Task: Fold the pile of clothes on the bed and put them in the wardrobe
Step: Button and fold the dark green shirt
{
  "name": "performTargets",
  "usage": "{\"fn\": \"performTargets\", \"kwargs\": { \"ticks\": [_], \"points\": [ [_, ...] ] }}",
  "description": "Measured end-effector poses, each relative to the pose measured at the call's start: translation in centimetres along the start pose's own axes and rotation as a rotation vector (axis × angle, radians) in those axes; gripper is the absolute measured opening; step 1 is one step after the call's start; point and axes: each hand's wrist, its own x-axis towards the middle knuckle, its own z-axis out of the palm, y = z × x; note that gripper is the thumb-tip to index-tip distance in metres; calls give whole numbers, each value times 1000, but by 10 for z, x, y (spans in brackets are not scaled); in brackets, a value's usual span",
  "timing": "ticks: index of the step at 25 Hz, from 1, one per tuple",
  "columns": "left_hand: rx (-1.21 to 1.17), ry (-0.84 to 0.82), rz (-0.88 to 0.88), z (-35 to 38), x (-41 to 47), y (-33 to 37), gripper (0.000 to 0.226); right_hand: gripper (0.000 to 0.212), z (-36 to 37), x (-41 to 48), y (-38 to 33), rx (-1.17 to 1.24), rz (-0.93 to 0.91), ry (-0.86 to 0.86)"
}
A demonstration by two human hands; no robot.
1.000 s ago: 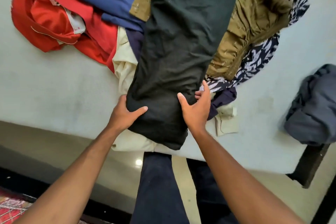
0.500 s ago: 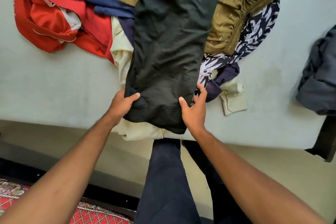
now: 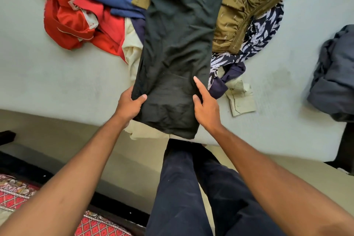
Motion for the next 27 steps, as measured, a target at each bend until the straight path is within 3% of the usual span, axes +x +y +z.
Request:
{"fn": "performTargets", "kwargs": {
  "ticks": [4, 8, 11, 13, 16, 18, 22, 27],
  "points": [
    [26, -9, -4, -2, -54, -4, 34, 48, -21, -39, 1, 146, 87, -119],
    [51, -90, -167, -1, -125, -41, 39, 48, -47, -114, 0, 387, 438, -322],
    [-20, -173, -241, -5, -183, -66, 72, 46, -58, -166, 16, 410, 620, -443],
    [-28, -200, -153, -11, -205, -73, 88, 50, -65, -185, 25, 577, 703, -492],
    [-101, -263, -130, -20, -198, -50, 69, 76, -77, -180, 22, 735, 663, -622],
    [-194, -297, -263, -24, -177, -15, 50, 76, -82, -158, 15, 712, 565, -639],
    [-423, -263, -480, -23, -124, 48, 33, 60, -96, -112, -10, 247, 246, -473],
    [-710, -202, -468, 4, -52, 113, 22, 30, -96, -36, -55, 93, 231, 47]
  ]
}}
